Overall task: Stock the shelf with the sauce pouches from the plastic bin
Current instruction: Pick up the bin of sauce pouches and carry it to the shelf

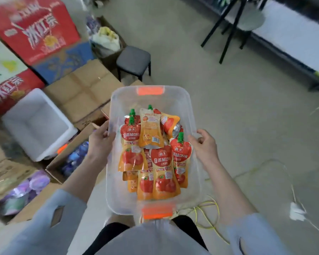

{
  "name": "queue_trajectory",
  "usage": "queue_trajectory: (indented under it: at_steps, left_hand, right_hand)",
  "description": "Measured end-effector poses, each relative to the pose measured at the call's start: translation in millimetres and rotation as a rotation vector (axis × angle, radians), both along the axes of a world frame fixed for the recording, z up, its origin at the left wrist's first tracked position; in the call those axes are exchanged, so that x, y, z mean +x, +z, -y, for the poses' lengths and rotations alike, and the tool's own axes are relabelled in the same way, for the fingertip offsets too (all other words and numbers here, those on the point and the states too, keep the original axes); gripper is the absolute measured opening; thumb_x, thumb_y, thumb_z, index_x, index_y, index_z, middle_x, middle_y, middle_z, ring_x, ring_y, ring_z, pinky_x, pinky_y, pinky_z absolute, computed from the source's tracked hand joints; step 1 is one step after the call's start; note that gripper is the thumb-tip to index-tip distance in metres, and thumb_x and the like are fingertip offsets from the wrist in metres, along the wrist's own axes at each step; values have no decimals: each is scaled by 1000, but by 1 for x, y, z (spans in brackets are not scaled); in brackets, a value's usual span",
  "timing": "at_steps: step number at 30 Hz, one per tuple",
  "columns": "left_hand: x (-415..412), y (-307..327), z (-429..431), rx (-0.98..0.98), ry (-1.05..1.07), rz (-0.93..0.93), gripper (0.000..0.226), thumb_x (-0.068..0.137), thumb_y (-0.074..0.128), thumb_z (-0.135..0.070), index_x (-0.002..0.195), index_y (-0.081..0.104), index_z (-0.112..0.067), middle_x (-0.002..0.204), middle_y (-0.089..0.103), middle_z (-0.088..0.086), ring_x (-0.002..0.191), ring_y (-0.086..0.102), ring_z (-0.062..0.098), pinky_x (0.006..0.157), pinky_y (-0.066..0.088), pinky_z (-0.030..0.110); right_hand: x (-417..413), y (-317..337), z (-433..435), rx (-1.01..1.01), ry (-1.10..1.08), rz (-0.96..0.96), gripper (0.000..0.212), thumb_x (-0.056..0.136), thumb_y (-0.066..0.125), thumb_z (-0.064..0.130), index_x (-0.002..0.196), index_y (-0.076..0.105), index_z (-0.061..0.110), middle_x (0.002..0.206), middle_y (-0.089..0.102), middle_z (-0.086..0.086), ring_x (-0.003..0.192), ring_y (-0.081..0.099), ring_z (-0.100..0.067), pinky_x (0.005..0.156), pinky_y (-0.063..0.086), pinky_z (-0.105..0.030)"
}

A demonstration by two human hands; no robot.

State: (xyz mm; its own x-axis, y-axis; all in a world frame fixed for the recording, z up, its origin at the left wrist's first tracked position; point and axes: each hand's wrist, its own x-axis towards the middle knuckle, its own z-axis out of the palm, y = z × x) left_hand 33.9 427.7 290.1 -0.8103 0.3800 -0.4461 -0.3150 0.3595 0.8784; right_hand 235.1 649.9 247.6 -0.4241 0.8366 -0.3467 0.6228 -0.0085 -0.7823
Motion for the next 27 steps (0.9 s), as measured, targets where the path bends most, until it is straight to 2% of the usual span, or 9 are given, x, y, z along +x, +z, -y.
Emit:
queue_trajectory:
  at_steps: [2, 6, 8, 11, 15, 17, 20, 25, 27]
  left_hand:
    - [-4, 3, -47, 2, -30, -12, 33, 95, 56, -13, 118, 65, -34, 102, 73, 7, 87, 71, 24, 81, 59, 40]
    - [-16, 9, -147, 8, -103, -17, 35, 96, 54, -12, 120, 61, -35, 92, 72, -4, 67, 71, 7, 53, 55, 21]
    - [-26, 11, -197, 16, -155, -29, 33, 95, 55, -14, 115, 61, -40, 91, 71, -7, 73, 71, 9, 55, 56, 21]
    - [-45, 9, -272, 9, -238, -34, 24, 95, 57, -18, 104, 64, -40, 94, 73, -3, 77, 72, 14, 60, 59, 27]
    - [-71, 7, -375, 7, -331, -18, 29, 94, 57, -12, 112, 69, -30, 86, 73, -6, 70, 72, 14, 54, 59, 25]
    - [-80, 8, -428, 22, -352, 8, 29, 94, 55, -7, 112, 68, -27, 77, 73, -11, 64, 70, 9, 52, 57, 24]
    - [-90, 10, -507, 34, -424, 8, 30, 95, 54, -6, 116, 67, -23, 79, 72, -6, 59, 68, 5, 51, 54, 21]
    - [-102, -1, -643, 24, -491, 9, 31, 93, 57, -7, 119, 66, -20, 88, 74, 5, 66, 70, 14, 63, 61, 34]
    - [-103, -5, -697, 22, -484, 12, 34, 93, 58, -7, 125, 62, -18, 85, 72, 8, 61, 69, 10, 57, 59, 27]
  right_hand:
    - [5, 8, -39, 16, -45, 8, 40, 89, 67, 38, 125, 59, 22, 75, 52, 3, 65, 51, -15, 67, 42, -33]
    - [7, 15, -117, 29, -150, 14, 43, 88, 67, 40, 127, 59, 22, 89, 62, -3, 78, 61, -21, 76, 51, -38]
    - [5, 13, -156, 35, -205, 22, 44, 88, 67, 41, 127, 61, 22, 92, 64, -5, 85, 63, -23, 81, 52, -41]
    - [-1, 11, -212, 32, -283, 25, 42, 89, 66, 41, 127, 61, 22, 92, 64, -5, 85, 64, -23, 78, 53, -40]
    - [-10, 13, -284, 15, -411, 15, 39, 89, 67, 41, 123, 61, 25, 92, 65, -5, 78, 63, -20, 67, 48, -32]
    - [-13, 14, -323, -2, -465, 5, 40, 86, 67, 44, 122, 62, 27, 94, 68, -8, 81, 68, -22, 70, 55, -34]
    - [-17, 19, -381, -40, -537, -20, 53, 73, 65, 57, 120, 62, 31, 98, 68, -11, 88, 70, -28, 77, 59, -43]
    - [-20, 19, -496, -51, -586, -56, 29, 87, 67, 41, 114, 63, 30, 94, 68, -20, 84, 69, -35, 56, 43, -29]
    - [-21, 18, -547, -67, -591, -49, 30, 88, 67, 41, 115, 63, 29, 94, 68, -19, 82, 70, -33, 54, 43, -28]
